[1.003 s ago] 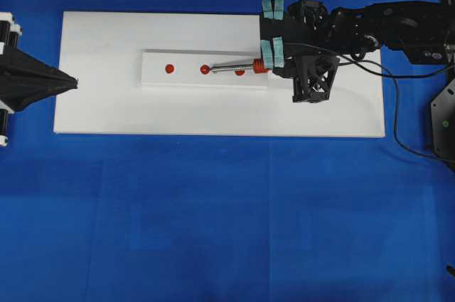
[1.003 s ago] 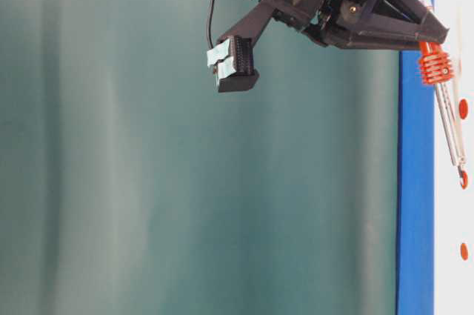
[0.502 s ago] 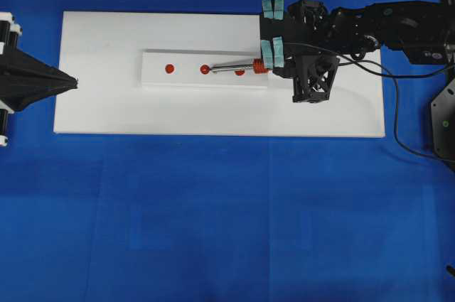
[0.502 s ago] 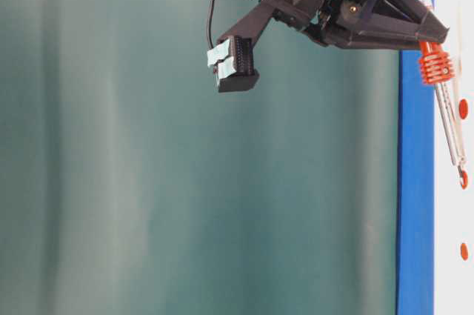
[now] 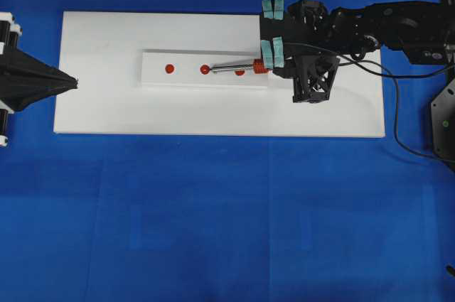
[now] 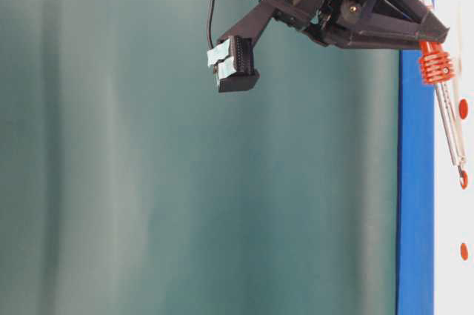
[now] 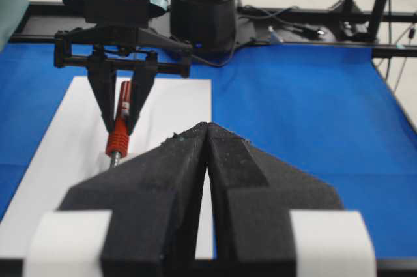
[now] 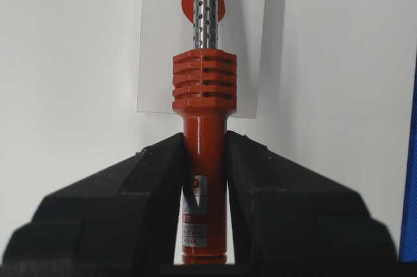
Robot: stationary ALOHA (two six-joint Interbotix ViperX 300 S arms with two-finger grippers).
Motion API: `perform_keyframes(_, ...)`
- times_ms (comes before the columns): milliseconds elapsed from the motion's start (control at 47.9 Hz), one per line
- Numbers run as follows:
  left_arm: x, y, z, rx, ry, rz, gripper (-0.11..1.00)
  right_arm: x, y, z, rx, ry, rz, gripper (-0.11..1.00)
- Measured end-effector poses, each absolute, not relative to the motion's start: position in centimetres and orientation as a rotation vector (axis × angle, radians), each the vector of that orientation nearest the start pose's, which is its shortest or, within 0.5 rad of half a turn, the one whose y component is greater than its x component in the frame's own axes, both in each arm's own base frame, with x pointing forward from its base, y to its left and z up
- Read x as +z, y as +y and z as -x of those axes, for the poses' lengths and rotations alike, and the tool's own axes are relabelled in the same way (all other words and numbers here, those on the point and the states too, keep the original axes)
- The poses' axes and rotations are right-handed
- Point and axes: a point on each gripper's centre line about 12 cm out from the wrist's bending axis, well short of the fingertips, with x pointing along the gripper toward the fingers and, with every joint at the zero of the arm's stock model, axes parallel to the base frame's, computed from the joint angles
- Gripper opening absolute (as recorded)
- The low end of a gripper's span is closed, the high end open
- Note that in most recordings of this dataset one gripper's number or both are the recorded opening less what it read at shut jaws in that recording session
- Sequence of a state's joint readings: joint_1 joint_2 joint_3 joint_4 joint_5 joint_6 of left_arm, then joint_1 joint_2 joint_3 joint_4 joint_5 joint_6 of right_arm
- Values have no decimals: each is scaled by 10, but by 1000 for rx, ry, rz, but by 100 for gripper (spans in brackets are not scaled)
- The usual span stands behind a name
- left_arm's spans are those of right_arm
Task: Touch the tip of the soldering iron to the mark.
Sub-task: 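Hold the iron tip on the middle red dot, then lift the iron tip and move it rightward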
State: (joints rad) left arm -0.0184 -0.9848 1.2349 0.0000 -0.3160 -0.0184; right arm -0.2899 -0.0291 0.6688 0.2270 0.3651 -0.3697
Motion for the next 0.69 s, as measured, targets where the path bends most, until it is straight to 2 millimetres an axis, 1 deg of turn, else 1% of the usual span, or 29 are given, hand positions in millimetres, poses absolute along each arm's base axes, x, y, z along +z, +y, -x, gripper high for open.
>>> perform_keyframes(522, 276, -4, -192, -21, -64, 19, 0, 151, -91, -342, -107, 1004, -42, 6)
perform_keyframes(606, 276, -4, -192, -21, -66, 18, 0, 157, -90, -341, -102, 1004, -43, 6)
perform_keyframes(690, 276, -4, -192, -21, -64, 19, 0, 172, -90, -342, -102, 976, -38, 6)
